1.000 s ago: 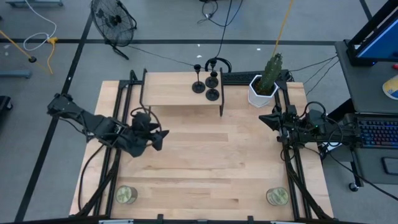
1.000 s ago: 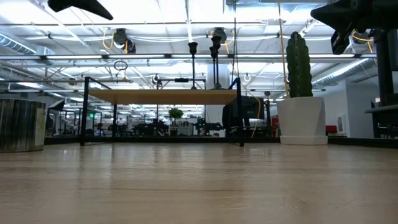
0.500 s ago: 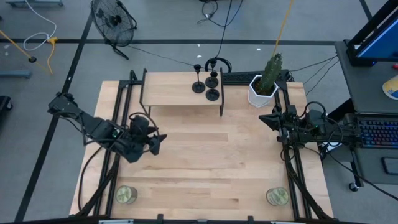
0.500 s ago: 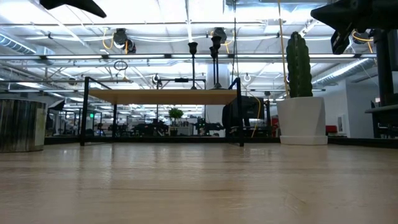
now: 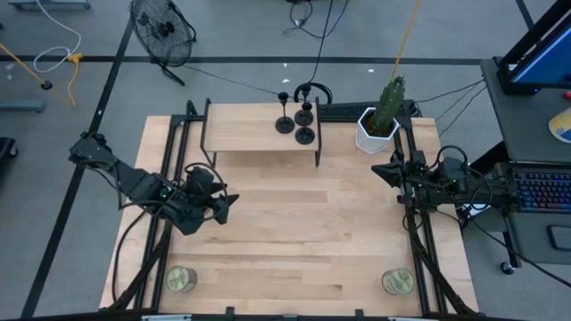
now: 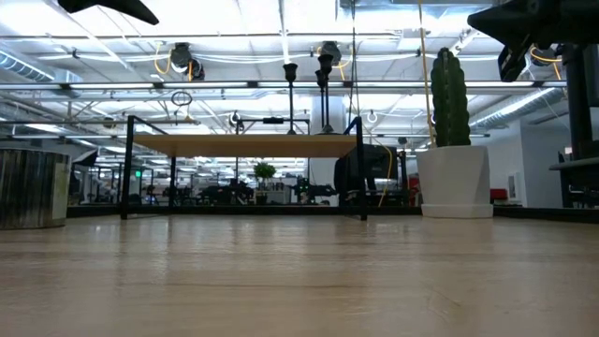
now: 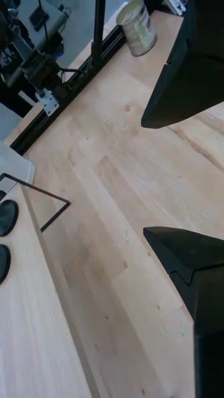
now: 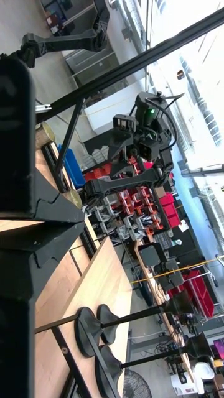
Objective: Pick & Place candle stick holders
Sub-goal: Put the top silver scented candle can on the shelf
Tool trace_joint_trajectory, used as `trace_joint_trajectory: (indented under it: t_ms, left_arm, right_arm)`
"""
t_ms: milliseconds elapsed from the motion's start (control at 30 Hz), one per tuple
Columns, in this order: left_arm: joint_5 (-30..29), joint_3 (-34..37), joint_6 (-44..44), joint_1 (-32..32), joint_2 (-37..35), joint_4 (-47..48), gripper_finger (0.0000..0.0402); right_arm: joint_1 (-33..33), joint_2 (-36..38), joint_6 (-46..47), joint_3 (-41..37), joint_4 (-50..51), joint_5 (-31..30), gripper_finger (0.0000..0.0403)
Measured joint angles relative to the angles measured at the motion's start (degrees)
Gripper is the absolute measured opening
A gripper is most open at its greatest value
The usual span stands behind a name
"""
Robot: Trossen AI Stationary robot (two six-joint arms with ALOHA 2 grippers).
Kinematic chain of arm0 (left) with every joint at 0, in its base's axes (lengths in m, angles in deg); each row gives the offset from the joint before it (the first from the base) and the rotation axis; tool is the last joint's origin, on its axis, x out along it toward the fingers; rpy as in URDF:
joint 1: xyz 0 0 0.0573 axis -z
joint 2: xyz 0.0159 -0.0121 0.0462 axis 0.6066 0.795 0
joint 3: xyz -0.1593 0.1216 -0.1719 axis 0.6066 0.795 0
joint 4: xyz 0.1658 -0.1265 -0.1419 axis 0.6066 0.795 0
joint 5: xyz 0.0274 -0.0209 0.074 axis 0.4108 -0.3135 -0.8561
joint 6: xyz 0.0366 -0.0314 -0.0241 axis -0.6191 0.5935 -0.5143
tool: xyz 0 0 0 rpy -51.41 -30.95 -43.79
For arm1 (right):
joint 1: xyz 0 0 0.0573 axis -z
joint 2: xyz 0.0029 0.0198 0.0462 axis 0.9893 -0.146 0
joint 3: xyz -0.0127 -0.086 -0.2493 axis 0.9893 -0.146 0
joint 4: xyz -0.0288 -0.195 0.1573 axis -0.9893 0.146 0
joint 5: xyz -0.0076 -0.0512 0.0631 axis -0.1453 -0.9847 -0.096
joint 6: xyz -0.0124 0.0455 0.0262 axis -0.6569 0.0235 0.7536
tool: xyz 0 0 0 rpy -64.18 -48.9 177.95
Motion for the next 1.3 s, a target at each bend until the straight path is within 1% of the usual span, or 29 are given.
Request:
trace_joint_trajectory:
  t_ms: [700, 800, 933, 1000, 1100, 1300]
  left_arm:
    - [0.0, 0.0, 1.0, 0.0, 0.0, 0.5, 0.028]
    - [0.6, 0.0, 3.1, -0.1, 0.0, 3.6, 0.028]
    - [4.2, 0.0, 11.0, -1.2, -0.5, 11.6, 0.028]
    - [5.0, 0.0, 14.4, -1.8, -0.7, 14.9, 0.028]
    - [5.1, 0.1, 16.8, -2.1, -1.2, 16.3, 0.028]
    - [4.6, 0.1, 18.3, -2.9, -2.8, 17.4, 0.028]
  right_arm:
    - [0.0, 0.0, 0.0, 0.0, 0.0, 0.0, 0.0]
    - [0.0, 0.0, 0.0, 0.0, 0.0, 0.0, 0.0]
    - [0.0, 0.0, 0.0, 0.0, 0.0, 0.0, 0.0]
    - [0.0, 0.0, 0.0, 0.0, 0.0, 0.0, 0.0]
    - [0.0, 0.0, 0.0, 0.0, 0.0, 0.0, 0.0]
    - [0.0, 0.0, 0.0, 0.0, 0.0, 0.0, 0.0]
